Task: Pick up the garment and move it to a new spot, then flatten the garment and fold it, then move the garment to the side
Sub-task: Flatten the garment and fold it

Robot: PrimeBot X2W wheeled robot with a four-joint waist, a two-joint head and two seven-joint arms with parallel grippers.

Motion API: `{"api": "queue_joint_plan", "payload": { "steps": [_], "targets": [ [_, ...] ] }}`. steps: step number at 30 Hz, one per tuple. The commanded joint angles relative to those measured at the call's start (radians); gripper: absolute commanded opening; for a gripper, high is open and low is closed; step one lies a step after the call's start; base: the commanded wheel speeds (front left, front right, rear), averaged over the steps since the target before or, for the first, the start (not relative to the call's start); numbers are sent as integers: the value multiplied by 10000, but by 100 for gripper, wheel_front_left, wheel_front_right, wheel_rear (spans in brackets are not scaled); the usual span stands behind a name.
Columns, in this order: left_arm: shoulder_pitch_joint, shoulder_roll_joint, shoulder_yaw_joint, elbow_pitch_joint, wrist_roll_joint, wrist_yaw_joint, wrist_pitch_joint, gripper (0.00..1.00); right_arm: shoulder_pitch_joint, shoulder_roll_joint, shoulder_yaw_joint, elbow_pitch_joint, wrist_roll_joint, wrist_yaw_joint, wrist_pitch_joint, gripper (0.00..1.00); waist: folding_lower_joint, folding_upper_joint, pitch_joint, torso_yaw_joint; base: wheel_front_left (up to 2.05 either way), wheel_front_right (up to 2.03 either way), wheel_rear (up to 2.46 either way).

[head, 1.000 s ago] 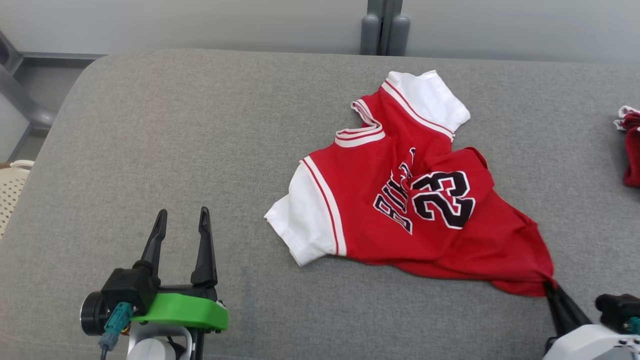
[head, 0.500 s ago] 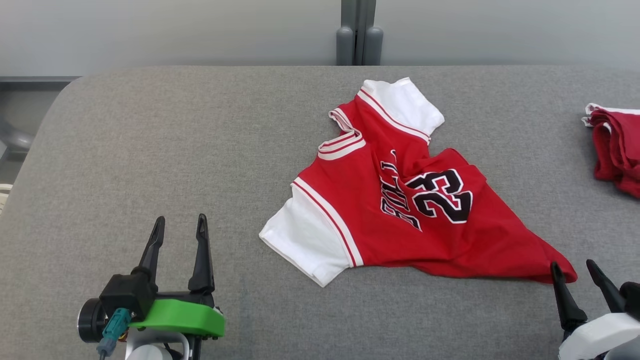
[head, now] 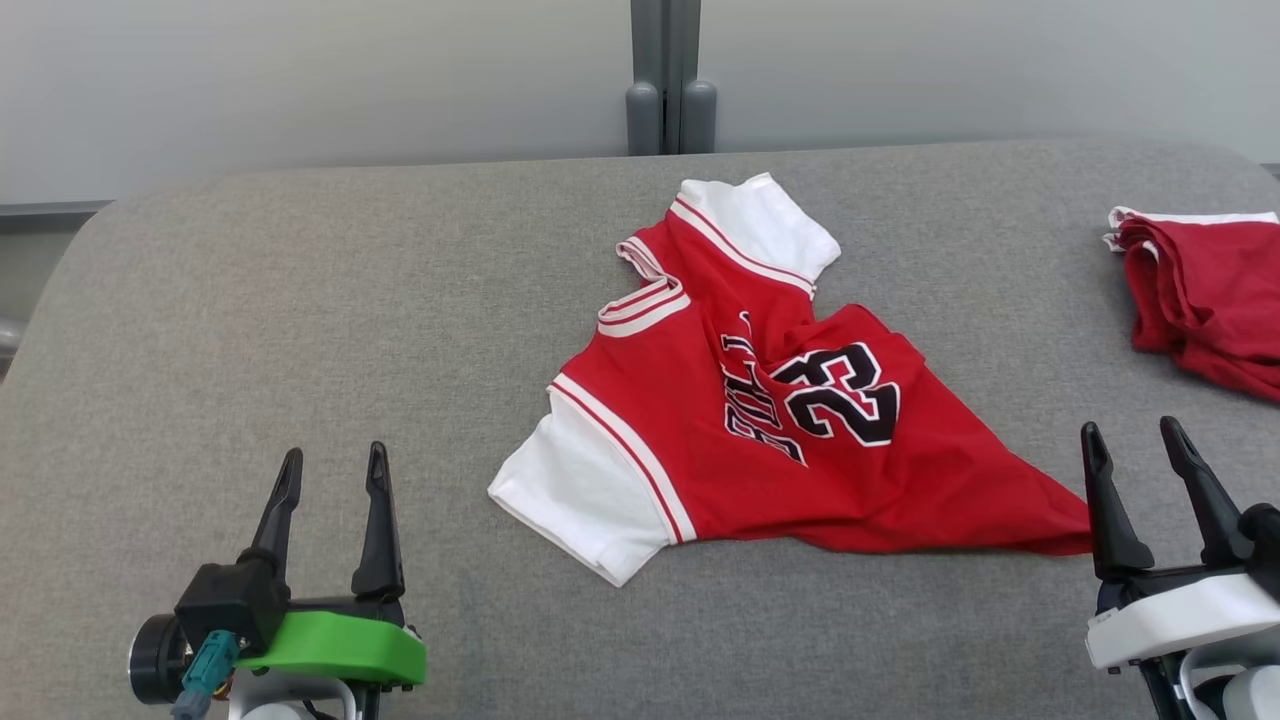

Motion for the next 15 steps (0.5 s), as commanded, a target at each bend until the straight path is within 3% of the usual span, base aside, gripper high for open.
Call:
{"api": "queue_joint_plan", "payload": {
  "steps": [1,15],
  "targets": [
    [147,76,78,9,138,-77,-1,100,60,62,17,-123,-125,-20,-71,100,0,0,-100,-98,0,0,0],
    [495,299,302,-55,251,-184,-1,100,717,621,53,-612,-395,-19,-209,100,0,0,-515,-243,0,0,0]
  ]
}}
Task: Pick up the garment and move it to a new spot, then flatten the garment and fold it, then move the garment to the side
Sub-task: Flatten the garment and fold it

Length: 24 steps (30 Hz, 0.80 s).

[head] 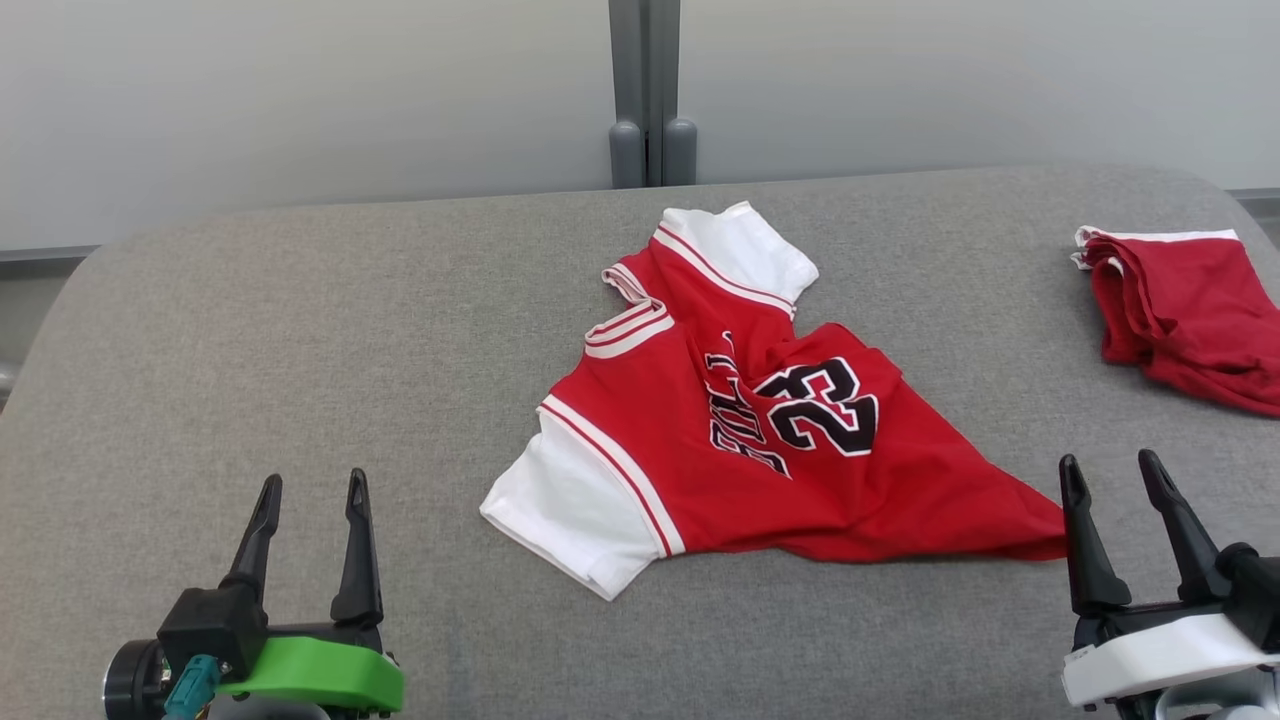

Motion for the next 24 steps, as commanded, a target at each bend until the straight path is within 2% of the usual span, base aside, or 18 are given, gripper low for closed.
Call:
{"api": "queue_joint_plan", "payload": {
  "steps": [1,24],
  "targets": [
    [143,66,25,-25,30,-29,-1,100,104,34,42,-101,-73,-17,-49,100,0,0,-43,4,0,0,0],
    [444,183,5,-64,-121,112,0,100,370,181,596,-693,-330,-18,358,100,0,0,-285,129,0,0,0]
  ]
}}
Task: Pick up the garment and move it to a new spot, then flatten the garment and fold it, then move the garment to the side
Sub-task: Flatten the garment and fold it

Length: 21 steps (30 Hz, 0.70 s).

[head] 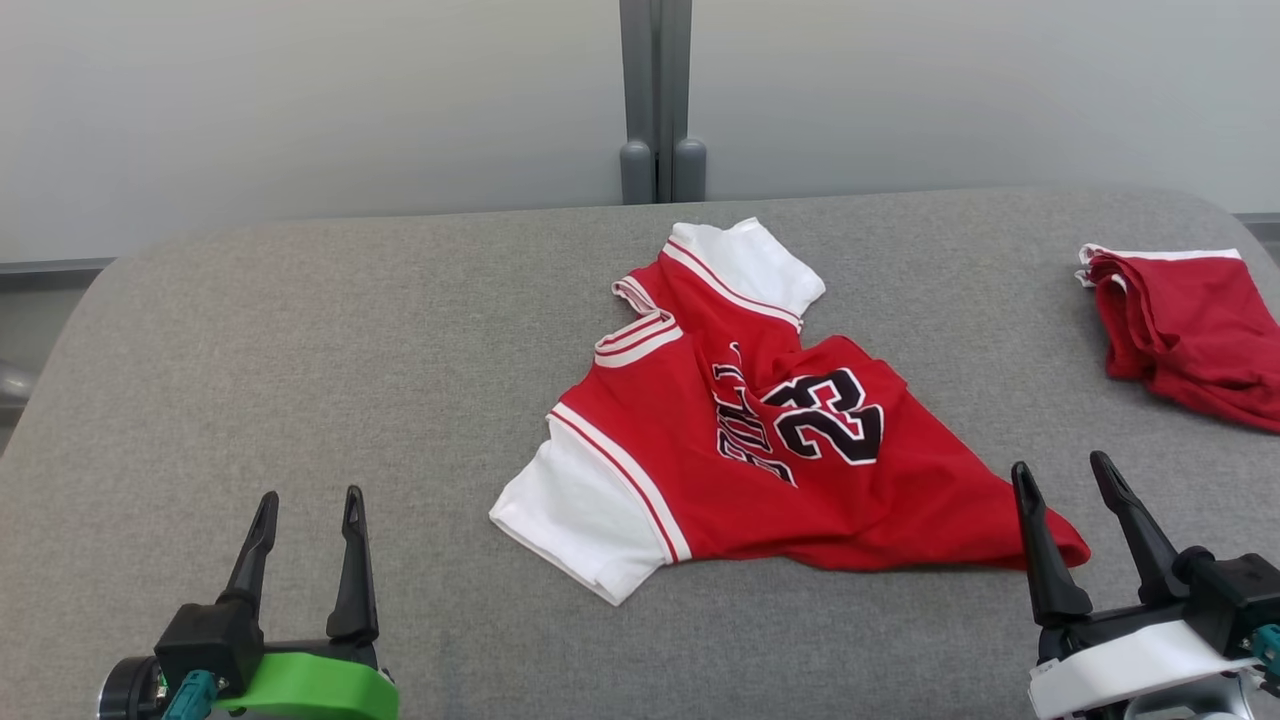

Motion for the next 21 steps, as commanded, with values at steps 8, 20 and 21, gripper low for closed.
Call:
{"api": "queue_joint_plan", "payload": {
  "steps": [8,20,21],
  "targets": [
    [184,141,-56,-75,-146,112,25,100,186,35,68,-198,-80,-17,105,100,0,0,-10,1,0,0,0],
    [171,215,-117,-119,-203,171,36,100,185,13,54,-190,-57,-17,130,100,0,0,60,-16,0,0,0],
    [166,217,-122,-118,-216,178,35,100,181,3,53,-169,-42,-17,117,100,0,0,63,-15,0,0,0]
  ]
}}
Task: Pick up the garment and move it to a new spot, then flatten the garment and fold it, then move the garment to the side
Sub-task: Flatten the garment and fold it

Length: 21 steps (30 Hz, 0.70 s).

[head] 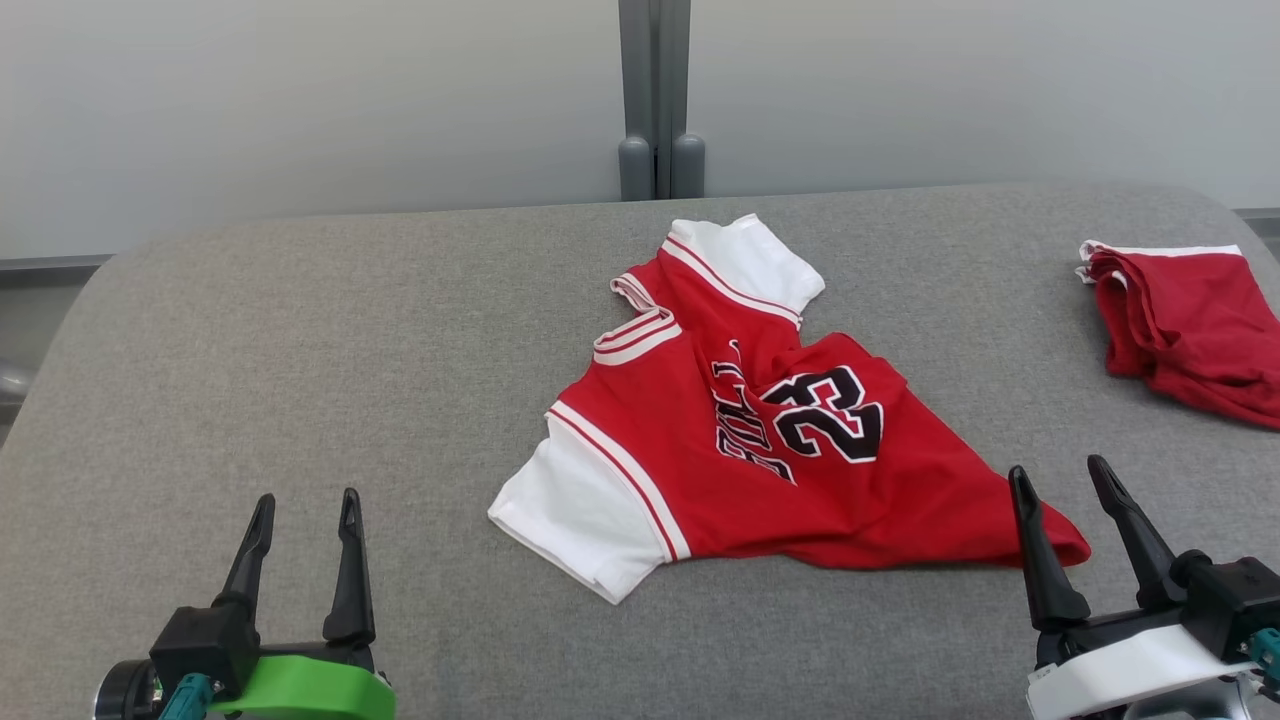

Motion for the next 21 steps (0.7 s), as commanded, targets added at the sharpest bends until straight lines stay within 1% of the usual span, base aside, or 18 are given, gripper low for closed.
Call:
{"api": "queue_joint_plan", "payload": {
  "steps": [1,15,21],
  "targets": [
    [93,71,-5,-32,-48,66,31,100,66,-7,-5,19,-31,-17,3,100,0,0,2,1,0,0,0],
    [6,129,-77,28,-105,100,19,100,-21,-53,-16,142,86,-17,-50,100,0,0,54,-20,0,0,0],
    [-476,250,-227,28,-17,-4,55,100,-288,-265,-161,440,122,-17,16,100,0,0,257,-167,0,0,0]
  ]
}}
